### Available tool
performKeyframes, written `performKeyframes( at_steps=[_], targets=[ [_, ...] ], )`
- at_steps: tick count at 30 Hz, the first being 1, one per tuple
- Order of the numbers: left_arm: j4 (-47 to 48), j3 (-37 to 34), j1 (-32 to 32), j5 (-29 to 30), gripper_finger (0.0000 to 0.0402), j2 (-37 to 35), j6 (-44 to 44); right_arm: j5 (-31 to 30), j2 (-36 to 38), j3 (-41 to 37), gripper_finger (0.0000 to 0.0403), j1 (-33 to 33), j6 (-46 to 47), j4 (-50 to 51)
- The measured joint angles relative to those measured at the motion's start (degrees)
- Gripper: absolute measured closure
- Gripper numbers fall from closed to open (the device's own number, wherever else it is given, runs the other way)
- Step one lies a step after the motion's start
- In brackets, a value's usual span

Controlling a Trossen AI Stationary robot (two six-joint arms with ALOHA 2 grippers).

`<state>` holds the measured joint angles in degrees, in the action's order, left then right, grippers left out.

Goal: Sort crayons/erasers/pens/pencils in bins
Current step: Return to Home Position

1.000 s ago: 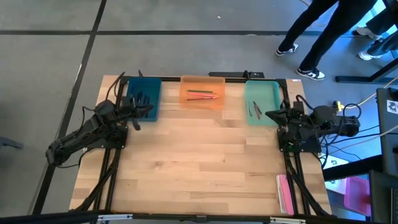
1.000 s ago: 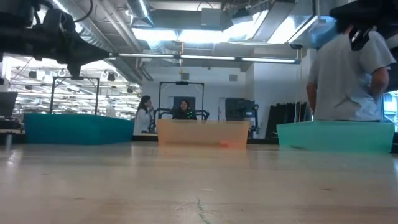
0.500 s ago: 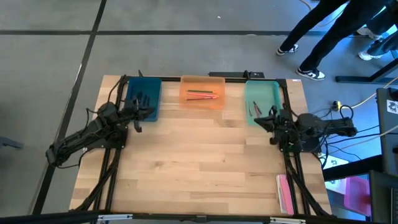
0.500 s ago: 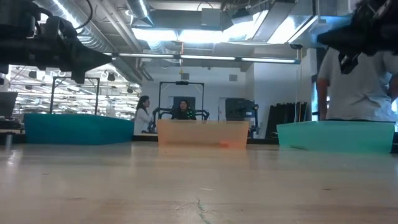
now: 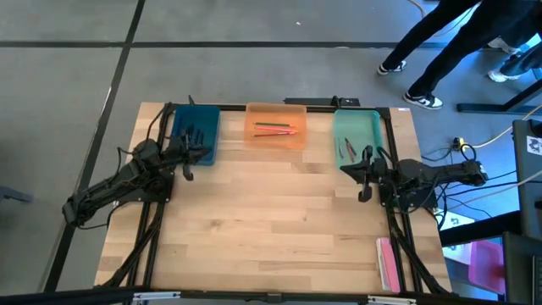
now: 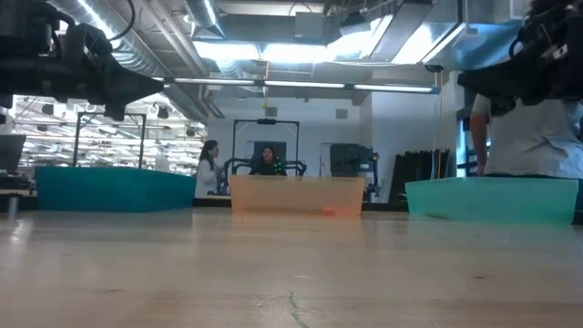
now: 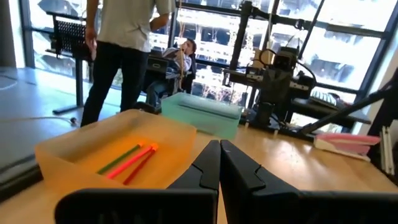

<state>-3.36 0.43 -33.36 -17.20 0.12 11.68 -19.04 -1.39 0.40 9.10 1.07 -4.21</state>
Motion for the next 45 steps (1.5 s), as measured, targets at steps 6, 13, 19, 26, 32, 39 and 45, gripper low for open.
performKeyframes(
  at_steps=[6,13,19,26,32,39,45],
  targets=[
    [0.0,0.0,0.0,0.4,0.0402,0.0,2.8,0.1,0.0,0.0,0.0373,0.0,-1.1,0.0],
    [0.0,0.0,0.0,0.4,0.0401,0.0,2.8,0.1,0.0,0.0,0.0369,0.0,-1.3,0.0],
    [0.0,0.0,0.0,0.4,0.0401,0.0,2.8,0.2,0.0,0.0,0.0372,0.0,-1.4,0.0],
    [-0.1,0.0,0.0,0.4,0.0401,0.0,2.8,0.2,0.0,0.0,0.0373,0.0,-1.4,0.0],
    [-0.1,0.0,0.0,0.4,0.0401,0.0,2.8,0.2,0.0,0.0,0.0373,0.0,-1.3,0.0],
    [-0.1,0.0,0.0,0.4,0.0401,0.0,2.8,0.2,0.0,0.0,0.0373,0.0,-1.4,0.0],
    [-0.1,0.0,0.0,0.4,0.0401,0.0,2.8,0.2,0.0,0.0,0.0373,0.0,-1.4,0.0]
  ],
)
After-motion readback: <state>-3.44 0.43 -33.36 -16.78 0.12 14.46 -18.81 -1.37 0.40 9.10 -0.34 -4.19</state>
